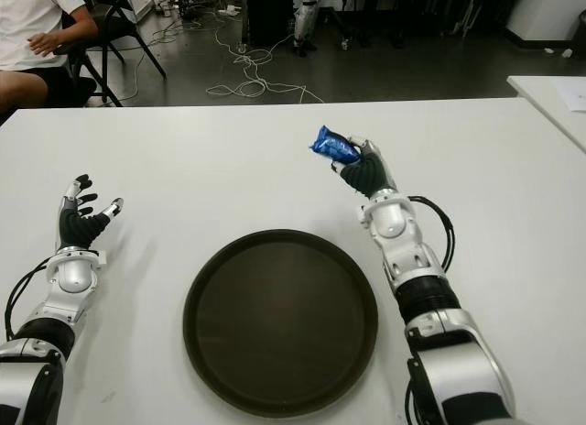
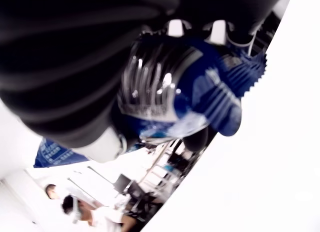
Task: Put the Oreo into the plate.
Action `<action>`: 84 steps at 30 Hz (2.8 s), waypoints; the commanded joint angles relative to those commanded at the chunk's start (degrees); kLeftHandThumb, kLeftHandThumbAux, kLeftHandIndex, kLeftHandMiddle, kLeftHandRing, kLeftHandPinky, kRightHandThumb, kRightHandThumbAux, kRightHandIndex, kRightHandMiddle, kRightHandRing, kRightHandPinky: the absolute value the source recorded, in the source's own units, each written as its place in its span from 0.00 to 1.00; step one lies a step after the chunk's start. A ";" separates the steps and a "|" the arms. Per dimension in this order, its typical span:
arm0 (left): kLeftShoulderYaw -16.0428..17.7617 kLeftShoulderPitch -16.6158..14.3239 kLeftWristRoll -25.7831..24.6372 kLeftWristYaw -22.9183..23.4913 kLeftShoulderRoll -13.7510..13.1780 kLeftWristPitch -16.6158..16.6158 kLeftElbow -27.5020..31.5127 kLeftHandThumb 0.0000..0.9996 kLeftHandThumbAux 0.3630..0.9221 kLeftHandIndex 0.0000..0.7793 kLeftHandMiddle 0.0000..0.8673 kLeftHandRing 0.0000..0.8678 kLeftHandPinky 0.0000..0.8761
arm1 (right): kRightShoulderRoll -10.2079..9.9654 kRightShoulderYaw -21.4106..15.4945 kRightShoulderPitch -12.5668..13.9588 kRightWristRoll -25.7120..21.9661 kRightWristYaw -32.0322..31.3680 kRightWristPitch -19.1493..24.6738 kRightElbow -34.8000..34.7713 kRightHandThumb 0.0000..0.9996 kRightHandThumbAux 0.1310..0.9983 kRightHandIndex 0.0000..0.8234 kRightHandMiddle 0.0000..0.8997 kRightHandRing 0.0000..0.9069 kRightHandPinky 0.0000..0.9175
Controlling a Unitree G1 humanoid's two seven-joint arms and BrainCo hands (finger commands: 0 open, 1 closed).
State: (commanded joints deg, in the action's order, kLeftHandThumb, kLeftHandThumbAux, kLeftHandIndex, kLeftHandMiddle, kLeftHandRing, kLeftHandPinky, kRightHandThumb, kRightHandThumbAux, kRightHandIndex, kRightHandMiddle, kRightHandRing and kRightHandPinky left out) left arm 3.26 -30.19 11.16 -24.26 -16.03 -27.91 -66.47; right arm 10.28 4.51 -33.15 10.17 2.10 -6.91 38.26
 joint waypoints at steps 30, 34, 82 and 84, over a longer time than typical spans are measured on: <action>0.10 -0.05 -0.31 0.18 -0.05 0.34 -0.15 0.24 0.62 0.12 0.18 0.21 0.24 | 1.90 2.04 10.43 -6.10 -18.29 16.11 -31.58 0.70 0.68 0.53 0.88 0.87 0.85; 0.10 -0.07 -0.31 0.14 -0.02 0.12 -0.16 0.24 0.61 0.13 0.19 0.22 0.27 | 2.66 3.18 11.07 -4.18 -18.26 16.18 -33.38 0.70 0.68 0.53 0.89 0.88 0.85; -0.47 0.14 0.56 -0.45 -0.35 -0.47 -0.03 0.25 0.63 0.13 0.19 0.21 0.24 | 17.70 12.43 10.11 0.42 -44.36 12.69 -41.48 0.70 0.68 0.53 0.90 0.90 0.88; -0.41 0.10 0.54 -0.42 -0.35 -0.43 -0.08 0.26 0.64 0.13 0.19 0.21 0.24 | 18.29 12.16 10.18 -0.72 -45.96 11.91 -41.96 0.70 0.68 0.53 0.89 0.89 0.88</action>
State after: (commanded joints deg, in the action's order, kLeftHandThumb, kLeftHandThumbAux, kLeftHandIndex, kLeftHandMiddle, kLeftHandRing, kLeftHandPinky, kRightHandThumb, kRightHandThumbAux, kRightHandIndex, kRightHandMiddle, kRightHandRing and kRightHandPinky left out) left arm 2.84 -30.08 11.70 -24.68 -16.38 -28.34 -66.55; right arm 28.58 16.67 -22.97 9.44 -43.86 5.00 -3.70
